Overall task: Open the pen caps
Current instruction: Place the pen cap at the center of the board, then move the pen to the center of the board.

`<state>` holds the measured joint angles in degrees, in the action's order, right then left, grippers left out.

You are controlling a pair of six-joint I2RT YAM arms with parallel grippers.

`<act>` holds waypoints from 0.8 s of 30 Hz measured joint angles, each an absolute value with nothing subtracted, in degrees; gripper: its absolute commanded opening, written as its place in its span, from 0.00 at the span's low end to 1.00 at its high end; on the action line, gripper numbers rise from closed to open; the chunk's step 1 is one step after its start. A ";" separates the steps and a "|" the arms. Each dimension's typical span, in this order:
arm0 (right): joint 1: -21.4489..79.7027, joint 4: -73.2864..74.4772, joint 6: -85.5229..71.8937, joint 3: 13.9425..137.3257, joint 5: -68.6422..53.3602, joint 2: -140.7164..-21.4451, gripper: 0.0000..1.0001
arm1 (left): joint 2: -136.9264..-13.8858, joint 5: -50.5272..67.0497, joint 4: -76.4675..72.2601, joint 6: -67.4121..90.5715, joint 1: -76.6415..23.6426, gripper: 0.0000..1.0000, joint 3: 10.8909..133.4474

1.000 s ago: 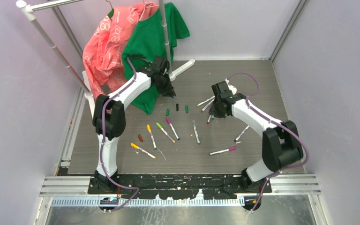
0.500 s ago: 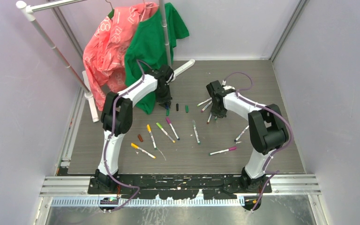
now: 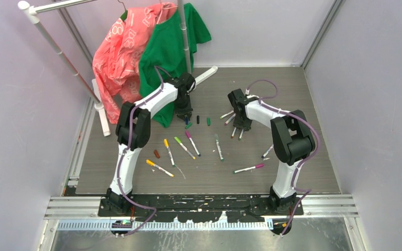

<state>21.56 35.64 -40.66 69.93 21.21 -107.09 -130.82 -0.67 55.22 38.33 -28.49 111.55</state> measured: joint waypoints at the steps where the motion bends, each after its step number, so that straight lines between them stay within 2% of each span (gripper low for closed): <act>1: 21.56 35.66 -40.64 69.97 21.26 -107.15 0.36 | -130.91 -0.67 55.18 38.30 -28.49 0.25 111.79; 10: 21.56 35.68 -40.66 70.06 21.34 -107.15 0.37 | -131.04 -0.71 55.59 38.35 -28.49 0.26 113.10; 18: 21.56 37.87 -40.69 70.50 22.48 -105.49 0.45 | -131.02 -1.54 56.21 38.48 -28.49 0.28 113.45; 24: 21.54 40.88 -42.09 70.37 24.73 -98.04 0.51 | -130.69 -1.96 56.66 38.72 -28.49 0.31 113.43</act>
